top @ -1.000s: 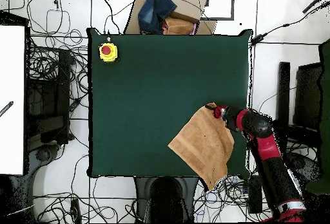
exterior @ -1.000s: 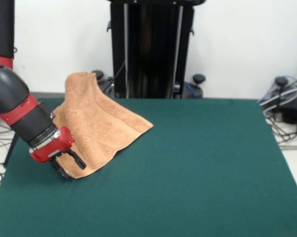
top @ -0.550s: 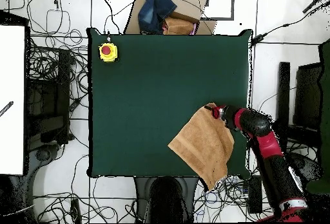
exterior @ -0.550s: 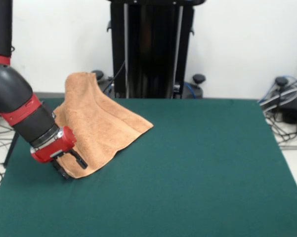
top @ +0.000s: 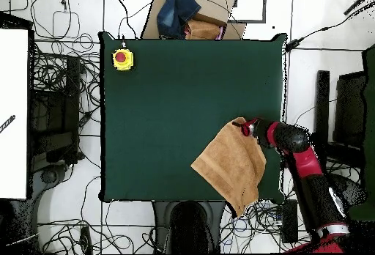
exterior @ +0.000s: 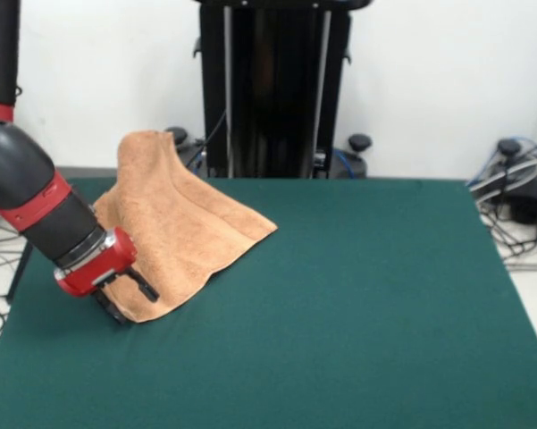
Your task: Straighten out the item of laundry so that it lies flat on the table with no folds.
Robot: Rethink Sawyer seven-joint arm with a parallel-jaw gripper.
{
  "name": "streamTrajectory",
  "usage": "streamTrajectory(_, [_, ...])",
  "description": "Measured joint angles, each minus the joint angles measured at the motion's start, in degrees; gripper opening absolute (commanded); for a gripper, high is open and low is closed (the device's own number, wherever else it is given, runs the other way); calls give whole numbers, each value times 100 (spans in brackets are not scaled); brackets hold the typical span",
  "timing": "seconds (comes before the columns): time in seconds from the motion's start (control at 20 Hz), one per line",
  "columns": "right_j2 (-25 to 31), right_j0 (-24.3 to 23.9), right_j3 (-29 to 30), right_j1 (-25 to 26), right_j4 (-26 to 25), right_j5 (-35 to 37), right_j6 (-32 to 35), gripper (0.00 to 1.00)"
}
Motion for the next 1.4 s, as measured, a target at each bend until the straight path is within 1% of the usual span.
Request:
streamTrajectory(0.3, [-17, 63, -44, 9, 0, 177, -334, 100])
streamTrajectory(1.4, [-18, 50, -8, 25, 5, 112, -361, 100])
